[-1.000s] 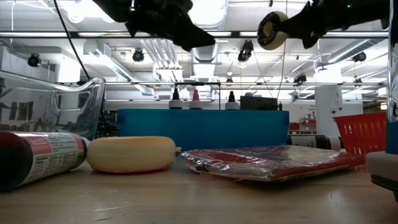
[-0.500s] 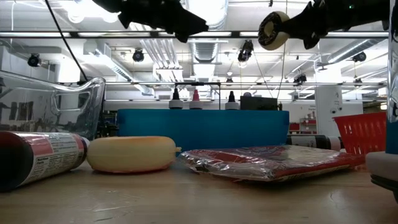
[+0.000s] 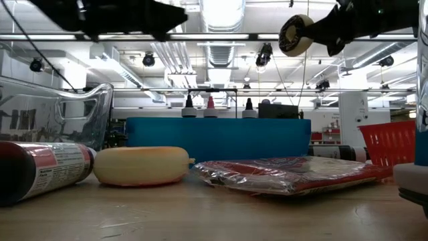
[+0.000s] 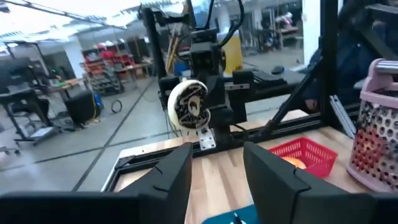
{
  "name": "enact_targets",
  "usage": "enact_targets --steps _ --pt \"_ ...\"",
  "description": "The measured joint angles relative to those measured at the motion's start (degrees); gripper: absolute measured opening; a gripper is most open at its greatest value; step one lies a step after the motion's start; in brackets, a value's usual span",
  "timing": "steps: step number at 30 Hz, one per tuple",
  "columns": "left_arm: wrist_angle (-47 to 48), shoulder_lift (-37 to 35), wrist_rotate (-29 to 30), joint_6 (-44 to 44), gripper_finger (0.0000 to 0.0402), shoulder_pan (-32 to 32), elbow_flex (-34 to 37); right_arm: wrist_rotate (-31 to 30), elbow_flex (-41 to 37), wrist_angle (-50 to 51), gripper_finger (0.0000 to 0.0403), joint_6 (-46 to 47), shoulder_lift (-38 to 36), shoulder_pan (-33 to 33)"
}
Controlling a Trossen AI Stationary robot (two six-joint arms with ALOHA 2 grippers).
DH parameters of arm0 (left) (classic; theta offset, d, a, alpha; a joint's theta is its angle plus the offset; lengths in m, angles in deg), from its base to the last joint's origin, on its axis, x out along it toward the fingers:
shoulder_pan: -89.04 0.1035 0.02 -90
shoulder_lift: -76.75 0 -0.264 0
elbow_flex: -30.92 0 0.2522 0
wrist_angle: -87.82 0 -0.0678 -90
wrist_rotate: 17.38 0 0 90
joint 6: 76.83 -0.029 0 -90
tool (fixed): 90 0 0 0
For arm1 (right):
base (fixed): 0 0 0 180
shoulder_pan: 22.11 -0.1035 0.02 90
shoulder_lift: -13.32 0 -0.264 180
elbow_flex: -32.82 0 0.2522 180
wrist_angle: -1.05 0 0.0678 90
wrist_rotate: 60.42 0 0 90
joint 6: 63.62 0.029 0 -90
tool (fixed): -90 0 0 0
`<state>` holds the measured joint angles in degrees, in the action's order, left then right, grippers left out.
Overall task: Pick & Place Food Item
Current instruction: Put the black donut into the red bin
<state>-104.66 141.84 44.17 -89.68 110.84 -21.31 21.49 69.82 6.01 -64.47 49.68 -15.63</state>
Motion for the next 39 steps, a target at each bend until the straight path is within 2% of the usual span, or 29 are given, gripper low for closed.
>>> enact_targets --steps 4,10,16,19,24,33,39 --pt "-3.2 -6.8 1.0 3.5 0.0147 0.0 7.2 0.8 0.0 -0.2 0.0011 0.2 -0.3 -0.1" --pt "-3.4 -17.2 2.3 6.9 0.0147 -0.1 16.1 0.8 -0.2 -0.8 0.0011 0.3 -0.3 -0.8" --pt "-7.9 -27.9 15.1 13.9 0.0147 -0.4 25.4 0.6 -0.3 -0.7 0.0011 0.8 -0.3 -1.6" --pt "-13.1 -31.1 17.0 15.6 0.0147 -0.4 30.3 0.6 -0.3 -0.7 0.0011 1.2 -0.3 -2.2" --pt "-18.6 -32.8 16.8 17.6 0.0147 -0.6 35.0 0.6 -0.7 -0.5 0.0011 2.8 -0.3 -3.6" --pt "-17.9 -32.3 15.5 19.3 0.0147 -0.7 37.0 0.2 -2.8 -0.4 0.0011 7.0 -0.4 -8.1" --pt "-17.3 -32.3 14.4 19.1 0.0147 -0.7 37.0 -4.7 -4.0 2.3 0.0011 9.9 -0.9 -12.7"
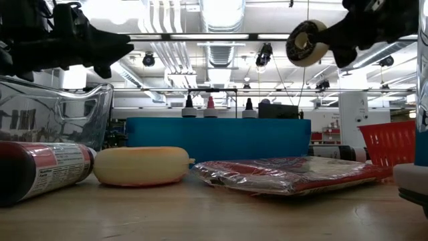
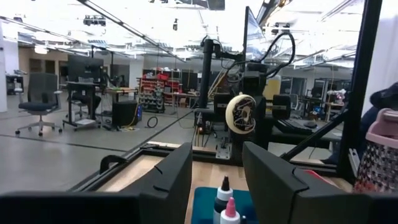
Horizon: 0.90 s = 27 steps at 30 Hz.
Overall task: Pick & Place Food Item
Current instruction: Put the black donut into the red bin
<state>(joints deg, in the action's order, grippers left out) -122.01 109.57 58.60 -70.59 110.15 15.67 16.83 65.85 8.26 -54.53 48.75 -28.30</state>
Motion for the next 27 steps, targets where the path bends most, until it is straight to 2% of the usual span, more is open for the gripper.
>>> enact_targets --steps 6,12,18,23,27 --pt "0.7 0.0 -0.3 -0.2 0.0147 0.0 0.0 -7.3 0.0 5.9 0.0011 2.9 -3.0 -7.5" --pt "1.9 0.0 -0.3 -1.1 0.0147 0.0 0.0 -14.7 -0.1 9.5 0.0011 2.9 -7.7 -17.6" --pt "2.1 0.0 -0.3 -1.7 0.0147 0.0 0.0 -16.5 -0.5 12.7 0.0011 1.7 -10.5 -27.4" --pt "2.1 0.0 -0.3 -1.7 0.0147 0.0 0.0 -23.5 -0.5 22.1 0.0011 9.2 -12.2 -34.1" --pt "2.1 0.0 -0.3 -1.5 0.0147 0.0 0.0 -26.4 -0.5 26.3 0.0011 16.2 -12.9 -38.8"
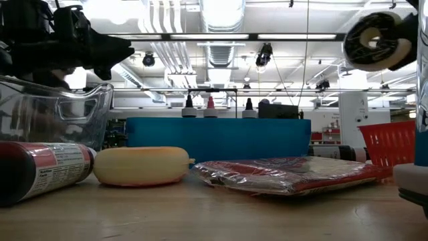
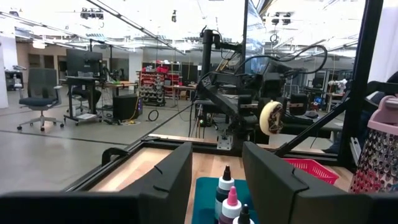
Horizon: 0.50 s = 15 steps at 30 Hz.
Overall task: Pick & Place Food Item
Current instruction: Put the black donut into the red bin
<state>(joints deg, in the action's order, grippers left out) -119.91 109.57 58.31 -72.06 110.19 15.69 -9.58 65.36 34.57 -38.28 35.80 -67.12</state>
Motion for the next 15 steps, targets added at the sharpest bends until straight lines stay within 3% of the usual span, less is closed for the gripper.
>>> enact_targets --steps 15 --pt "0.0 0.0 0.1 0.2 0.0147 0.0 0.0 0.0 -0.1 7.1 0.0011 20.5 3.1 -7.9"
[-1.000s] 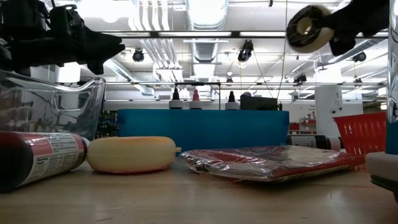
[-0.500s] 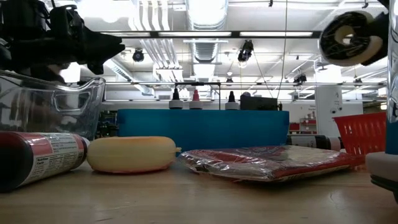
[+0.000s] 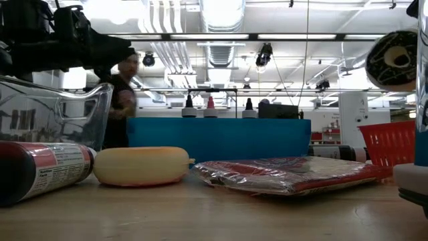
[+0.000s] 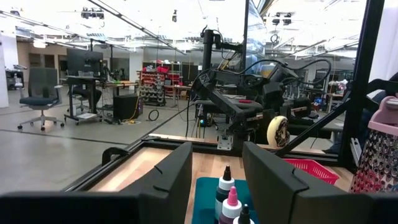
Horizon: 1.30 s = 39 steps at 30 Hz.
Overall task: Pick & Place Food Item
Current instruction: Put the black donut into the red bin
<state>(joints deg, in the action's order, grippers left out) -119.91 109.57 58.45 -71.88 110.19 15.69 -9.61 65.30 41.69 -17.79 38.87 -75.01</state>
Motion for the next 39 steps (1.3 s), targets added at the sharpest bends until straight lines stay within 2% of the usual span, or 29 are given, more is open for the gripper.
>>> enact_targets --steps 8,24,39 --pt "0.0 0.0 0.0 0.0 0.0147 0.0 0.0 6.1 0.0 -1.0 0.0011 8.1 5.4 -0.1" --pt "0.0 0.0 0.0 0.2 0.0147 0.0 0.0 16.9 0.0 -12.3 0.0011 15.7 16.3 -0.1" --pt "0.0 0.0 -0.2 0.7 0.0147 0.0 0.0 18.2 0.0 -14.3 0.0013 21.8 26.9 -0.1"
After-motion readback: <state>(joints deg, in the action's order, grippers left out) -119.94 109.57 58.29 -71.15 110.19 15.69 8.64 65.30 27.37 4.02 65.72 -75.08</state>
